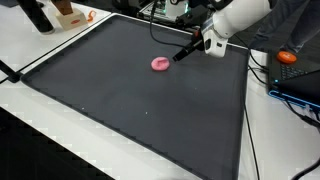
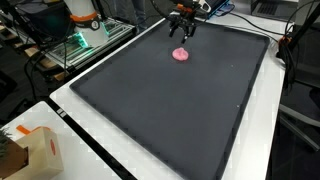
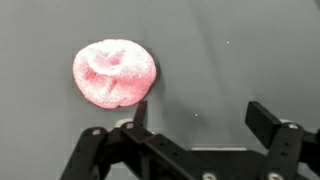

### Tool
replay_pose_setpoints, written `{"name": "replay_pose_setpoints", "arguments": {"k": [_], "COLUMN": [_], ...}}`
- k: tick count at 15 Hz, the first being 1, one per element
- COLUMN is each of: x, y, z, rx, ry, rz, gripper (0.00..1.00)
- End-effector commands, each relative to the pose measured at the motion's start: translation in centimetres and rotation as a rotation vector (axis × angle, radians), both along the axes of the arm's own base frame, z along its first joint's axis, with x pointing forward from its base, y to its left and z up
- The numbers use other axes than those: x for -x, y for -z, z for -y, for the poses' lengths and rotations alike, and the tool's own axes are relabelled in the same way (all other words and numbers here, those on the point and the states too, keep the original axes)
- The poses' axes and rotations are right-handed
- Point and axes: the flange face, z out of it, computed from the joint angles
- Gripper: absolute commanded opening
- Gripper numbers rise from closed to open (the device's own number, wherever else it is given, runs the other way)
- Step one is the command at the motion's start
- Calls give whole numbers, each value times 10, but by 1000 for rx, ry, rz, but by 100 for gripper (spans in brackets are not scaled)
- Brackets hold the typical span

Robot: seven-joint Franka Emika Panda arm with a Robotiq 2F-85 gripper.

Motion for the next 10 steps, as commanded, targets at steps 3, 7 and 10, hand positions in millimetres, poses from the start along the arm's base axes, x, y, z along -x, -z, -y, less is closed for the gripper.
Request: {"name": "replay_pose_setpoints", "arguments": {"k": [3,7,10], "x": [17,20,19], "y": [-4,-3,-4], "z": [1,-1,-2], "rx": [28,30,22], "ry": [-84,-98,-108], "rz": [-4,-5,0], "gripper": [100,100,100]}}
